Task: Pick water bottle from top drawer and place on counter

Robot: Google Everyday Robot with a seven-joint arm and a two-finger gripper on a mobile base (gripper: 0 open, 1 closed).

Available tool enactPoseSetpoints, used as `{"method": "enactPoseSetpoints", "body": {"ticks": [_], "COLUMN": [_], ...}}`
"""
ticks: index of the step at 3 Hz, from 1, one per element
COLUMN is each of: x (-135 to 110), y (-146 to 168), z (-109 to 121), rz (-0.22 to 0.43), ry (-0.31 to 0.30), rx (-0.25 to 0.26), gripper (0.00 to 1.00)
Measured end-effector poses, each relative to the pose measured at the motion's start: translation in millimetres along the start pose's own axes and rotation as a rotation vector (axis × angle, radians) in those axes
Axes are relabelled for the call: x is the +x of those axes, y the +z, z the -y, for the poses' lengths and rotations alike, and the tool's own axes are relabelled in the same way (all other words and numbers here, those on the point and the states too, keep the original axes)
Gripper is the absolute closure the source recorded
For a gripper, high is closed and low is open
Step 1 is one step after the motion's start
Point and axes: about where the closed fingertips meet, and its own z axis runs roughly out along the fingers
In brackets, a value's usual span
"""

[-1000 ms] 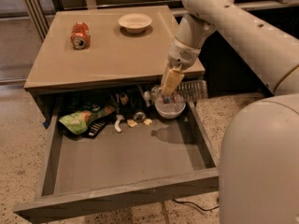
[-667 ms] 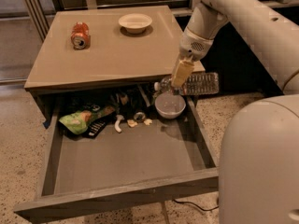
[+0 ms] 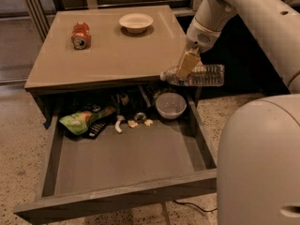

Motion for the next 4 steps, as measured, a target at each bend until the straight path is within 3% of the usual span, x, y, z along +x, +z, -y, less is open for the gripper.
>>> {"method": "enactPoseSetpoints", "body": {"ticks": [1, 2, 3, 4], "x": [4.7, 15.0, 12.0, 5.5], "y": [-11.9, -51.8, -62.2, -53.7], "z": [16.7, 38.3, 47.9, 52.9], "rz": [-0.012, -0.017, -0.004, 0.013], "ry": [0.032, 0.079, 0.08, 0.074], "rx": [0.051, 0.156, 0.198, 0.195], "gripper": [1.0, 1.0, 1.0, 1.0]}}
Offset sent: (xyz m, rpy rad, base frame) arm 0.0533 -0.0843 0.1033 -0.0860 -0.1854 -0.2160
